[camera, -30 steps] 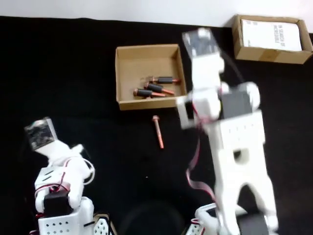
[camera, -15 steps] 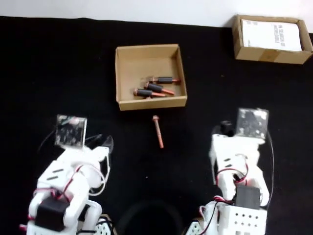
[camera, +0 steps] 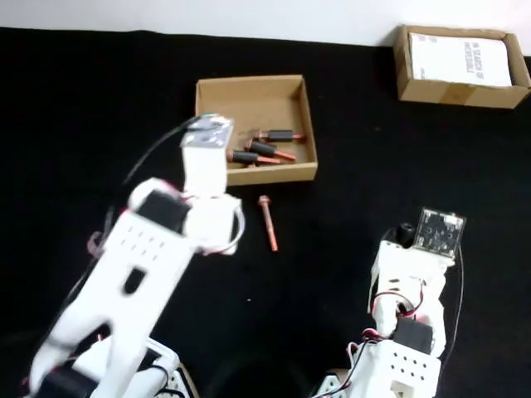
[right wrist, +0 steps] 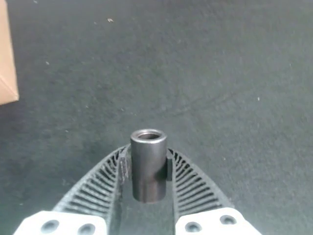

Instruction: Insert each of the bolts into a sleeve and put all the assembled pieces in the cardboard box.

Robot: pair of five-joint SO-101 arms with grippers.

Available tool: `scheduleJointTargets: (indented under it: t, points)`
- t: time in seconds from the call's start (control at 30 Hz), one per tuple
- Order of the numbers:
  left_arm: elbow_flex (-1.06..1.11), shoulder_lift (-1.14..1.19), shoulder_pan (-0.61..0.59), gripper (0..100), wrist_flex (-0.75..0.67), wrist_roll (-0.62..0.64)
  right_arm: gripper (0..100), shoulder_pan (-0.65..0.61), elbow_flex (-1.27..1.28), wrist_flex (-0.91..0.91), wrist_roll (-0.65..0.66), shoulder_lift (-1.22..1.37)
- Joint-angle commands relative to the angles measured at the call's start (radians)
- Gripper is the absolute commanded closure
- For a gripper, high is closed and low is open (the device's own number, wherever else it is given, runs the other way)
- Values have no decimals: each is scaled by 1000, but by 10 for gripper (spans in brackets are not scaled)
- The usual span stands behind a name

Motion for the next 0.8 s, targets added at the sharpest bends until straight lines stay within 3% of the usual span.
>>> scheduleJointTargets:
  t: [0.0, 0.43, 0.77]
  points:
    - [-150, 163, 62, 902, 0, 18, 991, 35, 10, -24, 8, -21]
    - [-593, 736, 58, 902, 8, 77, 991, 79, 53, -12, 11, -131]
    - [-734, 917, 54, 902, 9, 75, 991, 81, 48, 62, 9, -174]
